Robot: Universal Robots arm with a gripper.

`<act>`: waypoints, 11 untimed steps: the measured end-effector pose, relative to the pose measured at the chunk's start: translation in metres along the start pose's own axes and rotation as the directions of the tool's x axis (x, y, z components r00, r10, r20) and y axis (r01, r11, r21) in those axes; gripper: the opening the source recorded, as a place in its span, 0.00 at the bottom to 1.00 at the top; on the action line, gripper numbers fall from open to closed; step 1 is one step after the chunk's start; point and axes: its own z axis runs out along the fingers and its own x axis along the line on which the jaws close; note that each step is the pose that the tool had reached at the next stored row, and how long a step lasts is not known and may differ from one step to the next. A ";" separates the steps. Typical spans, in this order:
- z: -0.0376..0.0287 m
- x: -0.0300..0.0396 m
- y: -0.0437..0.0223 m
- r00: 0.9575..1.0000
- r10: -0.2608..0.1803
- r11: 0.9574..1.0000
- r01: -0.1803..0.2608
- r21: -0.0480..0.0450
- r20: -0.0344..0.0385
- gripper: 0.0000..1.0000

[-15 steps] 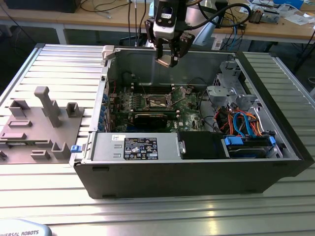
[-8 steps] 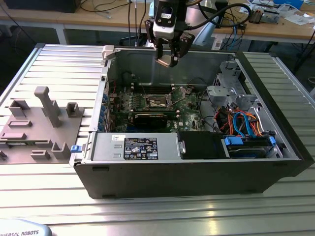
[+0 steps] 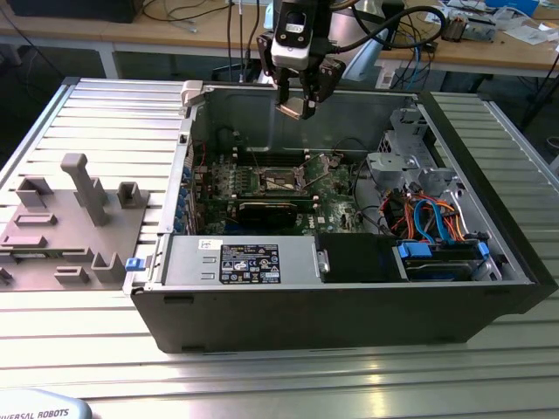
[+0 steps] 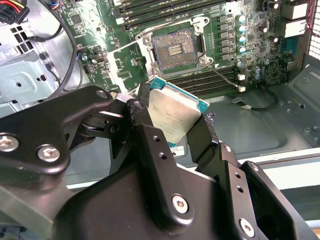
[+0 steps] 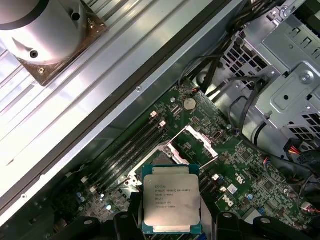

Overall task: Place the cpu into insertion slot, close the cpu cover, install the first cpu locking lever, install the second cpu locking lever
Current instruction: 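Place the cpu into insertion slot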

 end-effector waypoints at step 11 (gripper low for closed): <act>0.0000 0.0000 0.0000 1.000 0.006 1.000 -0.006 0.000 0.001 0.54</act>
